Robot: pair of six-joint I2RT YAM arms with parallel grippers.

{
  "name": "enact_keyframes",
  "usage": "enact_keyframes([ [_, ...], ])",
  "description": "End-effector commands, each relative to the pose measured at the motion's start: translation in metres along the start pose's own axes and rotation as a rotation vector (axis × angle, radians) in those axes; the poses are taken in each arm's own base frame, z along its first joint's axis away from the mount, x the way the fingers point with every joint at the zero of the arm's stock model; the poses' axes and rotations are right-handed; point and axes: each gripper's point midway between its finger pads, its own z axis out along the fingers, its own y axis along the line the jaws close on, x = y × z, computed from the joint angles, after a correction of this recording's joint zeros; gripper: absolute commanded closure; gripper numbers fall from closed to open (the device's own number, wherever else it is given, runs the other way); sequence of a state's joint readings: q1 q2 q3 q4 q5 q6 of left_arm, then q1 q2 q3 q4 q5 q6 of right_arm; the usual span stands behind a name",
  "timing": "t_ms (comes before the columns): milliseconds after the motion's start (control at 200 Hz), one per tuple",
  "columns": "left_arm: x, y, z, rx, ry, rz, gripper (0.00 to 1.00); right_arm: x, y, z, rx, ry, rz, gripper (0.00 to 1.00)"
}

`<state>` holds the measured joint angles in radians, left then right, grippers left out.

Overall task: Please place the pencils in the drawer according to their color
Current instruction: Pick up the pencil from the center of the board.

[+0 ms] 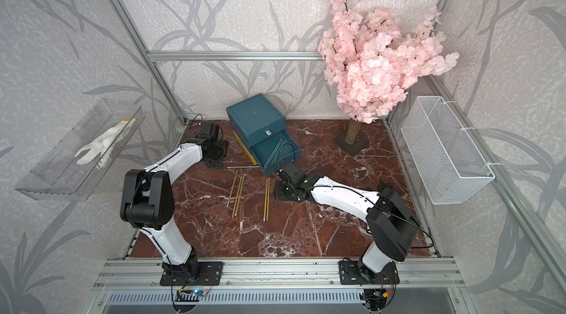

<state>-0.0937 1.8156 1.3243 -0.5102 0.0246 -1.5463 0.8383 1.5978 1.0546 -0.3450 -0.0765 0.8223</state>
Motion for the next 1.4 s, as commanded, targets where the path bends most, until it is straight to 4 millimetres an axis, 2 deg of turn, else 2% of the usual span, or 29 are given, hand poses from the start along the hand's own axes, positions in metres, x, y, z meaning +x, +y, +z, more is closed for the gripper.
enact_keyframes([
  [0,0.002,0.013,0.003,-0.088,-0.04,-0.032,0.24,-0.012,0.002,-0.012,-0.039,-0.045,0.019,0.51],
  [280,0.016,0.026,0.012,-0.155,-0.051,-0.041,0.29,-0.019,-0.013,-0.013,-0.048,-0.055,0.057,0.51],
  [660,0.014,0.053,0.036,-0.249,-0.083,-0.067,0.38,-0.024,-0.027,-0.015,-0.05,-0.054,0.078,0.51],
  [780,0.013,0.059,0.045,-0.273,-0.084,-0.077,0.44,-0.024,-0.032,-0.018,-0.047,-0.057,0.083,0.51],
  [1210,0.005,0.077,0.058,-0.364,-0.097,-0.097,0.69,-0.025,-0.04,-0.024,-0.036,-0.074,0.101,0.51],
  [1395,0.003,0.08,0.066,-0.391,-0.088,-0.104,0.72,-0.025,-0.042,-0.027,-0.029,-0.081,0.104,0.52],
])
